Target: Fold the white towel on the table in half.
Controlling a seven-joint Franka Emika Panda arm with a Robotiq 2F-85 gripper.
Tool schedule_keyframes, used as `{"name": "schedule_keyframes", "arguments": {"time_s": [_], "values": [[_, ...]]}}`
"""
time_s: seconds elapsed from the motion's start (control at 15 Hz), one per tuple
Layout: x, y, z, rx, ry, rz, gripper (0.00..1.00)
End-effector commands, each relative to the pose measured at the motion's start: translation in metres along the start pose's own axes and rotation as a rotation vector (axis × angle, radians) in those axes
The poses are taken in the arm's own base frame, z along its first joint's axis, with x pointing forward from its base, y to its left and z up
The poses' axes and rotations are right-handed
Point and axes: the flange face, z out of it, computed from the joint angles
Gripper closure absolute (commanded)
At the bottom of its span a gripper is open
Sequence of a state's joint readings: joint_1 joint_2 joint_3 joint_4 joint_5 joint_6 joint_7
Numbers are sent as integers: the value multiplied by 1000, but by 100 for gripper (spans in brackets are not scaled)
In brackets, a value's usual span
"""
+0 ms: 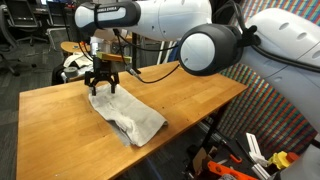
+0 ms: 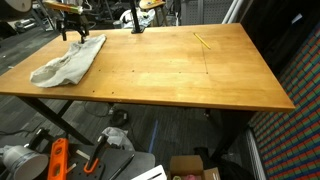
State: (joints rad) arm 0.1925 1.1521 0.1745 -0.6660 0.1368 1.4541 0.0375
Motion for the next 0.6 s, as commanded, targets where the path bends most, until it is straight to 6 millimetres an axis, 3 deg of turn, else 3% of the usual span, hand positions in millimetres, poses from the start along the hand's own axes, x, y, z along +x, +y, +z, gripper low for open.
{"name": "schedule_keyframes", "arguments": {"time_s": [0.0,0.2,0.53], "values": [[-1,-4,1,92,-25,-81,0],[12,-4,10,124,36,-124,0],[16,-4,23,140,30,-172,0]]}}
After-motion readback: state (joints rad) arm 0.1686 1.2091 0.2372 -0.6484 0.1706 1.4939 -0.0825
